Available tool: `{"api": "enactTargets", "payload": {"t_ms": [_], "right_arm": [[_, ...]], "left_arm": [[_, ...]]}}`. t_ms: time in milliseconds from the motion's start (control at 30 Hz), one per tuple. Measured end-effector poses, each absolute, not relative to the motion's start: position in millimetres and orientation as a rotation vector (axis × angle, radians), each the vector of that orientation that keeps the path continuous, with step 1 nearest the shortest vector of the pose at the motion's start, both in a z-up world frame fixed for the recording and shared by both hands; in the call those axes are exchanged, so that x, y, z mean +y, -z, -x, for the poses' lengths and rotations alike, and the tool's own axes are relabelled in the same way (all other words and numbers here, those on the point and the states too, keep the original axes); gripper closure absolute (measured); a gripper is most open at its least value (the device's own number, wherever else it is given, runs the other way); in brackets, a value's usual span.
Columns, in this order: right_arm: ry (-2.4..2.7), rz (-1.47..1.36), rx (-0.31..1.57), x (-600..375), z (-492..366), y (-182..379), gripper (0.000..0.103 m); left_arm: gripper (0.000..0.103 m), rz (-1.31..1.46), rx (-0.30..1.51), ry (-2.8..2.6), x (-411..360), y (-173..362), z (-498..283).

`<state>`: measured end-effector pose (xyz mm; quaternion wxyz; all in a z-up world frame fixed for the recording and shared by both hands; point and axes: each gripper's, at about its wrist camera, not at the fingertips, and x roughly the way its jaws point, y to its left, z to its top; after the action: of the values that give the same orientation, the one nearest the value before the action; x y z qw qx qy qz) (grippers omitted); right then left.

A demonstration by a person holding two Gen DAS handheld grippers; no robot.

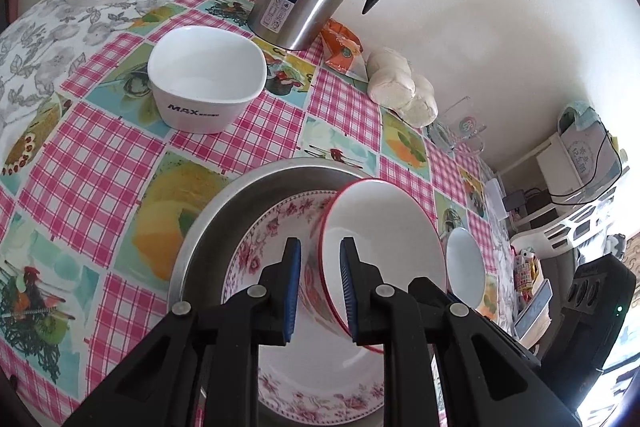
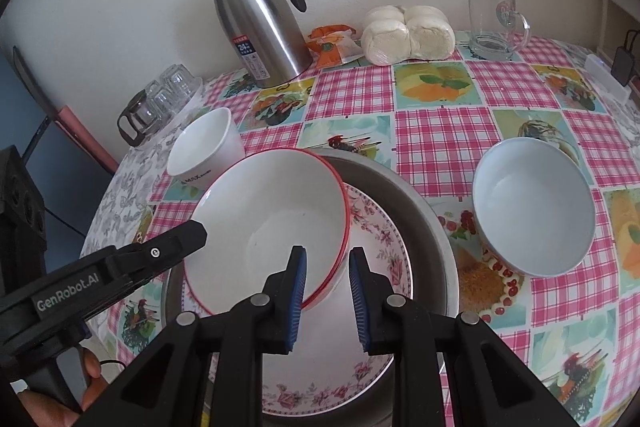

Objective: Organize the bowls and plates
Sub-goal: 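Lower the strawberry bowl onto the pink-floral plate with both tools, then open both tools to release the strawberry bowl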

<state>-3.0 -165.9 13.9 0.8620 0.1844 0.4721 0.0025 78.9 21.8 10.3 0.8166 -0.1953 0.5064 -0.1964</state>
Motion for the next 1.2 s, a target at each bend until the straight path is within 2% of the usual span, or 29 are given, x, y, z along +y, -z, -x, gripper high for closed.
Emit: {"api": "enactTargets", "payload": {"t_ms": [900, 1200], "right_arm": [[-0.014, -0.357, 1.063, -159, 5, -11, 0.075], [0.034, -0.385, 1.023, -173, 8, -21, 0.076]], "left_arm": [[0.080, 0.396, 1.146, 0.421, 16, -11, -66], [0.075, 0.366, 1.070, 0.334, 29, -26, -67]]}}
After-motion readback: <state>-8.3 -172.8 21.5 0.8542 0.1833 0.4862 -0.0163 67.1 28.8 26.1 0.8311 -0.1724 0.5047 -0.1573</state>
